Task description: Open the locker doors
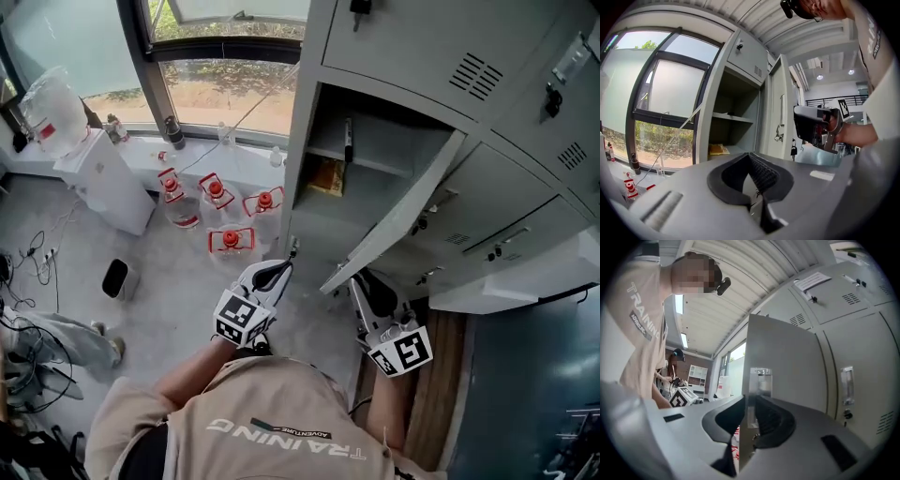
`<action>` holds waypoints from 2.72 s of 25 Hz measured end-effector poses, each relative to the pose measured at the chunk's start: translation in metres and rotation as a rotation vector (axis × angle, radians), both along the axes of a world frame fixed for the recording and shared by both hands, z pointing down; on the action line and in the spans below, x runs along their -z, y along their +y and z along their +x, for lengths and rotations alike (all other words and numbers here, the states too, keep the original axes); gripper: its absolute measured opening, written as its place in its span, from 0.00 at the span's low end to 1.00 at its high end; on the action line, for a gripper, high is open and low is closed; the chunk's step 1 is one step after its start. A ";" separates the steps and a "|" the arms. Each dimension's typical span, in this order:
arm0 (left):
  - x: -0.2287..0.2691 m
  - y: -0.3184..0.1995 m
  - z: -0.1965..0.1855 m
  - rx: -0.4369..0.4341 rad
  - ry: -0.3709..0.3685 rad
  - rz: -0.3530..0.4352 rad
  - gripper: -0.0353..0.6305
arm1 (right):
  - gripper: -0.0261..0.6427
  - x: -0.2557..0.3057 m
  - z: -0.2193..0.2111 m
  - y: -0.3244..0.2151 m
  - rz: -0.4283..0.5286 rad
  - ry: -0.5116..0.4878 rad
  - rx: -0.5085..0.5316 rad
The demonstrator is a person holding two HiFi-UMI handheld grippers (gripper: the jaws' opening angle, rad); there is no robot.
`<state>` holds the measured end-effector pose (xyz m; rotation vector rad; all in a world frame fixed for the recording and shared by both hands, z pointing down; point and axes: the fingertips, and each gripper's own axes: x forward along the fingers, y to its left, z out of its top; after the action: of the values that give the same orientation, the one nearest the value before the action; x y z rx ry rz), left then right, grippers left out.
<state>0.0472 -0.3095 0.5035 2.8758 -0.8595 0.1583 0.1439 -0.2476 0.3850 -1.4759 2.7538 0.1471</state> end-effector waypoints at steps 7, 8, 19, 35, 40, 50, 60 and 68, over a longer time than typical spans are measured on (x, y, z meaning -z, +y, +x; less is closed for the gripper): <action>0.016 0.060 0.057 0.031 0.007 -0.024 0.06 | 0.10 -0.001 0.069 0.055 -0.001 -0.041 -0.017; 0.015 0.069 0.062 0.040 0.004 -0.028 0.06 | 0.10 -0.001 0.078 0.059 0.002 -0.052 -0.016; -0.015 0.136 0.059 0.162 -0.056 -0.093 0.06 | 0.10 -0.028 0.119 0.091 -0.058 -0.038 -0.005; -0.016 0.139 0.018 0.245 -0.045 -0.079 0.06 | 0.10 -0.088 0.063 0.084 -0.192 0.022 -0.004; -0.020 0.121 -0.010 0.249 -0.028 -0.080 0.06 | 0.10 -0.097 0.018 0.062 -0.212 0.059 0.019; -0.022 0.067 -0.081 0.148 -0.023 -0.054 0.06 | 0.10 -0.110 -0.052 -0.003 -0.236 0.079 -0.089; -0.037 0.023 -0.088 0.048 -0.027 -0.077 0.06 | 0.08 -0.139 -0.063 -0.043 -0.290 0.075 -0.193; -0.049 -0.031 -0.075 0.073 -0.067 -0.132 0.06 | 0.05 -0.196 -0.051 -0.107 -0.325 0.073 -0.151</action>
<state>-0.0280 -0.3407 0.5526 2.7264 -0.9278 0.2939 0.0934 -0.3550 0.5811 -1.7853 2.8247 -0.2641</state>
